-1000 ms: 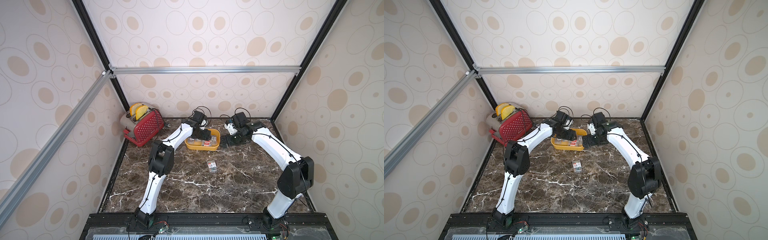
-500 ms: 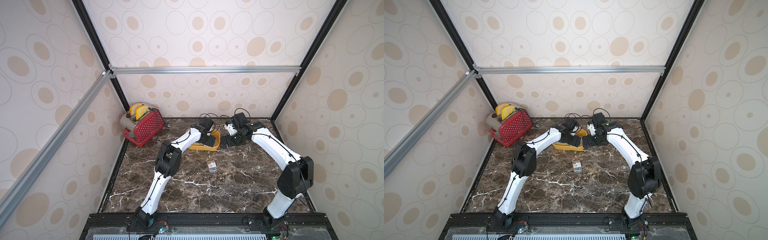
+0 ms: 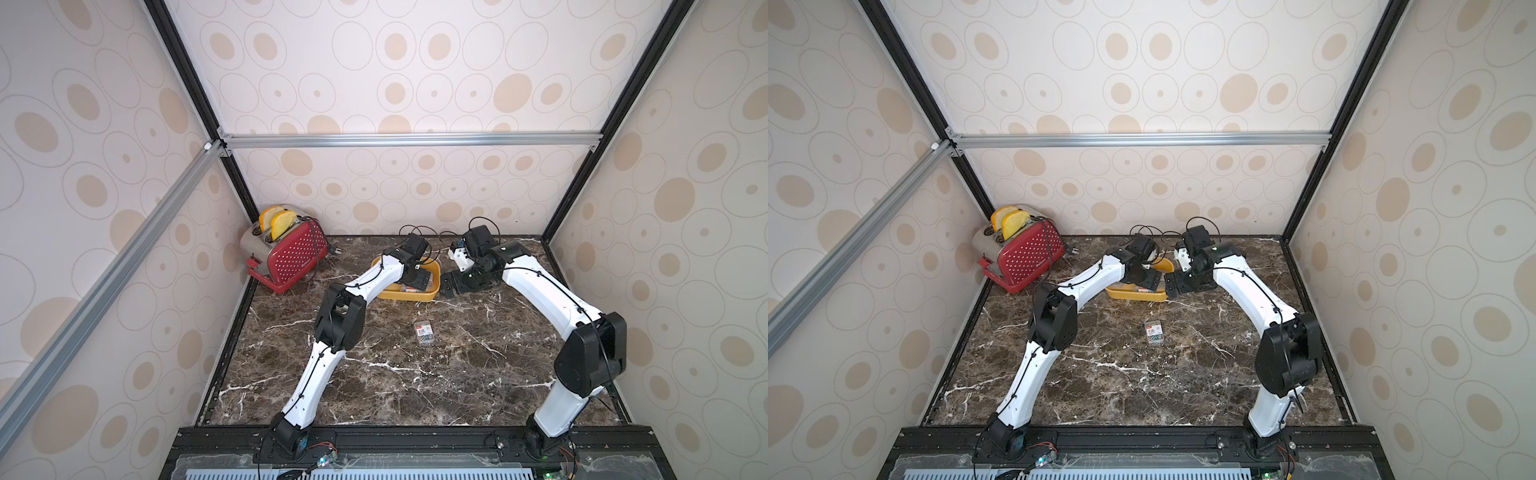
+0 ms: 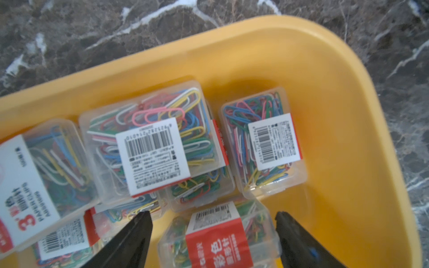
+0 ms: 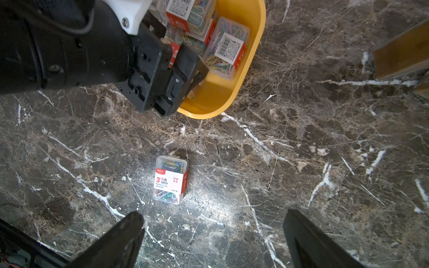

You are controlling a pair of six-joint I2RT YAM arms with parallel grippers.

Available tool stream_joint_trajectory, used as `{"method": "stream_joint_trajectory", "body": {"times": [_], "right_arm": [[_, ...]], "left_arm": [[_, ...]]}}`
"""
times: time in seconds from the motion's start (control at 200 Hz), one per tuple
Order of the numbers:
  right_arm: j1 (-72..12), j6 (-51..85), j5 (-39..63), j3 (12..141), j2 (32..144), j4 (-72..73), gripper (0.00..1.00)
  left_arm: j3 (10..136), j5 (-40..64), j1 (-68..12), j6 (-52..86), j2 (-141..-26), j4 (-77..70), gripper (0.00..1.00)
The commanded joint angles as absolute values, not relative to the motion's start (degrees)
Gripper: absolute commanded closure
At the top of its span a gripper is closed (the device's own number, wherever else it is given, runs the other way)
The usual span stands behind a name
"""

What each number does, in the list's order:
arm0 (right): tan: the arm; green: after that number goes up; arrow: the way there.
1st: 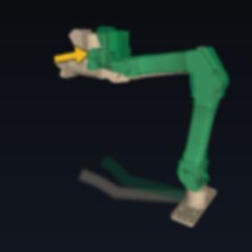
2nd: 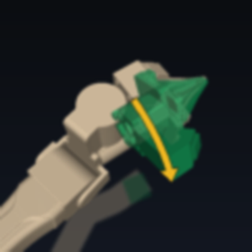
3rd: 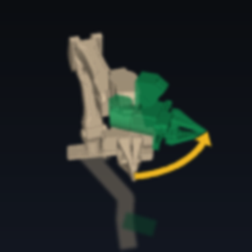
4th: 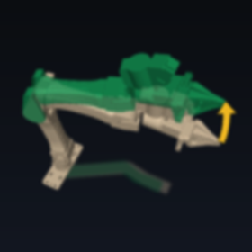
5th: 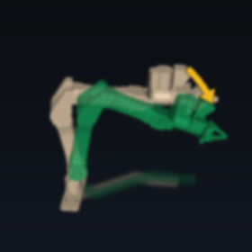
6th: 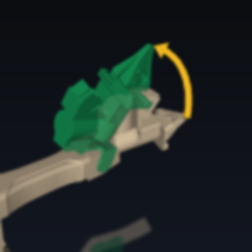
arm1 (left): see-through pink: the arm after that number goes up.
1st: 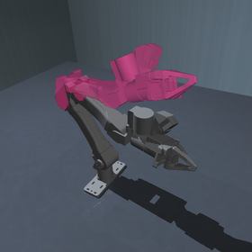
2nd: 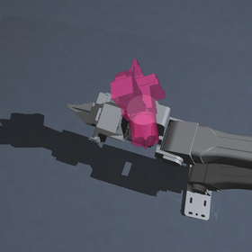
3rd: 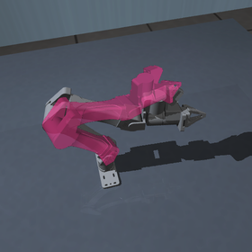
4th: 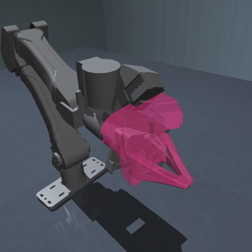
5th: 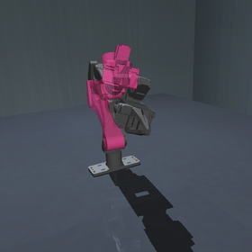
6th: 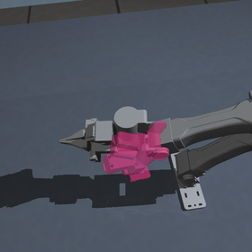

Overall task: Take the paper clips out of the storage box
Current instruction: Pick up the boxed paper clips from the storage box.

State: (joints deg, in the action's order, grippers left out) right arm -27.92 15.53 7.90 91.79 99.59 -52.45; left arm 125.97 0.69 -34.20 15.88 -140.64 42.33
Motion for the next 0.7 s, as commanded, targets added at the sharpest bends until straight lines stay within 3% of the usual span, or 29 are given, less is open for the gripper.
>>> {"method": "stream_joint_trajectory", "body": {"times": [0.0,0.145,0.361,0.696], "right_arm": [[-27.7,14.8,7.8,91.2,100.6,-53.8,0.00],[-27.8,14.9,8.3,91.4,100.8,-53.7,0.00],[-27.8,14.9,8.3,91.8,100.7,-53.6,0.00],[-27.8,15.1,8.9,93.5,99.8,-52.8,0.00]], "left_arm": [[127.4,0.7,-34.4,16.4,-142.1,43.2,0.21],[127.4,1.2,-34.4,16.4,-142.1,43.1,0.42],[126.3,0.3,-34.2,15.6,-139.2,43.8,0.59],[131.2,7.8,-30.8,17.9,-132.5,49.1,0.61]]}}
